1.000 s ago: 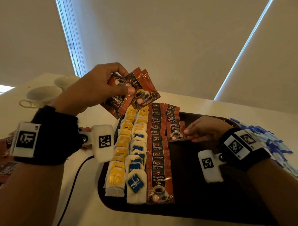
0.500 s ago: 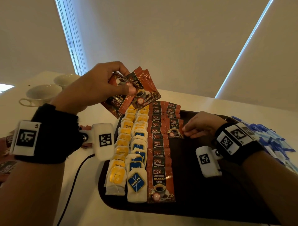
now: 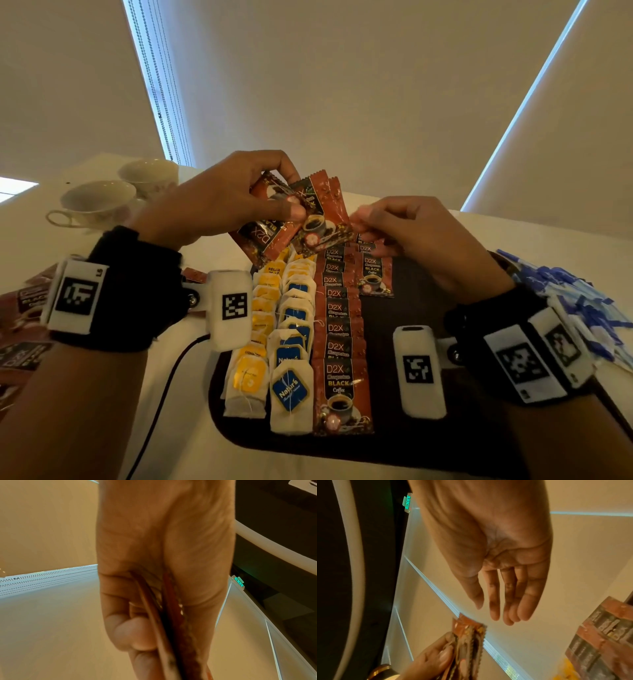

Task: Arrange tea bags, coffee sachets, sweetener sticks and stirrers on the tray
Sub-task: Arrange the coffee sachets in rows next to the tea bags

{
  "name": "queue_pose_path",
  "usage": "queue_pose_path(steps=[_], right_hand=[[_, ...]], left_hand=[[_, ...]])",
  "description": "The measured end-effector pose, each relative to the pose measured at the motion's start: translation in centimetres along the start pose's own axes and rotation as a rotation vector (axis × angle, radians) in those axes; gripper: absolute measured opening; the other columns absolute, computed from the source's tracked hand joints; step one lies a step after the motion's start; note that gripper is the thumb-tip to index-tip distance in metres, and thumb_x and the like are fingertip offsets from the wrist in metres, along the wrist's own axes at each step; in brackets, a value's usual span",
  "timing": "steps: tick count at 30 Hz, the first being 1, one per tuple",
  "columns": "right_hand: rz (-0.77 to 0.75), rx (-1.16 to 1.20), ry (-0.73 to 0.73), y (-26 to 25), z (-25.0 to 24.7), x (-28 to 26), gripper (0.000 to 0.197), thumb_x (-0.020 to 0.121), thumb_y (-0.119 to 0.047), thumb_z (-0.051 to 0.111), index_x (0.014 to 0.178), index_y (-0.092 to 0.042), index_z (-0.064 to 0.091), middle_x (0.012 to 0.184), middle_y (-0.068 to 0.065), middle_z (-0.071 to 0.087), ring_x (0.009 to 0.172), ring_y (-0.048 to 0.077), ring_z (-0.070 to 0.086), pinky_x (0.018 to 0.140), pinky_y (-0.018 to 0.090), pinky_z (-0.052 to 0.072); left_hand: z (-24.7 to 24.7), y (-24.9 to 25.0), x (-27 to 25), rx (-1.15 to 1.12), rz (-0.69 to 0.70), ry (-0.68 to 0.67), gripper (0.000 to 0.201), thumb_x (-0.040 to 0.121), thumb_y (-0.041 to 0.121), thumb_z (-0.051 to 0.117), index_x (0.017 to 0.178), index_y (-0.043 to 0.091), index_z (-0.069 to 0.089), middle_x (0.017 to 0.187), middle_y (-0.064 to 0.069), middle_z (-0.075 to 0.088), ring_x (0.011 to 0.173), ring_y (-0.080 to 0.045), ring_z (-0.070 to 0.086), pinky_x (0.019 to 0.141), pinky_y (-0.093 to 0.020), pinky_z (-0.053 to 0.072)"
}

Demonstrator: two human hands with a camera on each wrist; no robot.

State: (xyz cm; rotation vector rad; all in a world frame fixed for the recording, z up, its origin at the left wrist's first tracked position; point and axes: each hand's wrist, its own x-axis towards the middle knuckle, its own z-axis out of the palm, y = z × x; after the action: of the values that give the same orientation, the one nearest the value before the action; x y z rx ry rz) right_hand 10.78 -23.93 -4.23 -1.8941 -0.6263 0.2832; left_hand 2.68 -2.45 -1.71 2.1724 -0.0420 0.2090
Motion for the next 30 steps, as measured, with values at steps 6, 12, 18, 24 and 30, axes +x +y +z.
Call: queue_pose_path(steps=[6,12,18,24,30], right_hand=[[-0.037,0.060,0.002,-0.3,1.3,-0.8,0.014,0.089,-0.019,0.059,0.094,-0.011,0.069,0.095,0.011,0.070,0.090,0.021,0.067,0.068,0.026,0.058],[-0.064,0.048,0.026,-0.2,0.8,-0.8,0.010,0.089,-0.014,0.059,0.090,-0.009,0.067,0.089,0.014,0.069,0.076,0.016,0.065,0.062,0.017,0.055],[0.066,0.032,0.081,0.9,-1.9,-0.3,0.007,0.088,-0.012,0.059,0.086,-0.014,0.065,0.085,0.005,0.066,0.075,0.009,0.063,0.062,0.016,0.055],[0.349,-0.192,0.127,4.0,-3.5,0.8,0.006,0.087,-0.011,0.063,0.088,-0.007,0.068,0.076,0.004,0.066,0.064,0.006,0.059,0.052,0.017,0.047],[0.564,-0.363,-0.067,4.5,-3.3,0.8,0.005,0.086,-0.016,0.065,0.086,-0.012,0.068,0.072,-0.001,0.064,0.066,0.007,0.056,0.057,0.020,0.041]], left_hand=[[0.3,0.1,0.1,0.011,0.025,-0.025,0.016,0.080,0.026,0.068,0.090,0.020,0.057,0.068,0.018,0.069,0.063,-0.003,0.068,0.048,-0.013,0.048],[0.6,-0.1,0.3,-0.025,0.014,-0.002,0.016,0.077,0.030,0.068,0.086,0.022,0.057,0.070,0.017,0.070,0.067,-0.001,0.069,0.048,-0.012,0.048],[0.0,-0.4,0.4,-0.046,0.010,0.078,0.016,0.076,0.031,0.067,0.087,0.023,0.058,0.070,0.021,0.069,0.067,0.000,0.068,0.046,-0.011,0.048],[-0.5,-0.5,0.2,-0.040,0.012,0.088,0.029,0.068,0.042,0.065,0.090,0.024,0.059,0.073,0.015,0.070,0.069,-0.005,0.069,0.051,-0.019,0.052],[-0.3,-0.5,0.4,-0.007,-0.002,0.066,0.032,0.068,0.042,0.064,0.093,0.022,0.059,0.071,0.021,0.068,0.068,-0.001,0.068,0.050,-0.017,0.050]])
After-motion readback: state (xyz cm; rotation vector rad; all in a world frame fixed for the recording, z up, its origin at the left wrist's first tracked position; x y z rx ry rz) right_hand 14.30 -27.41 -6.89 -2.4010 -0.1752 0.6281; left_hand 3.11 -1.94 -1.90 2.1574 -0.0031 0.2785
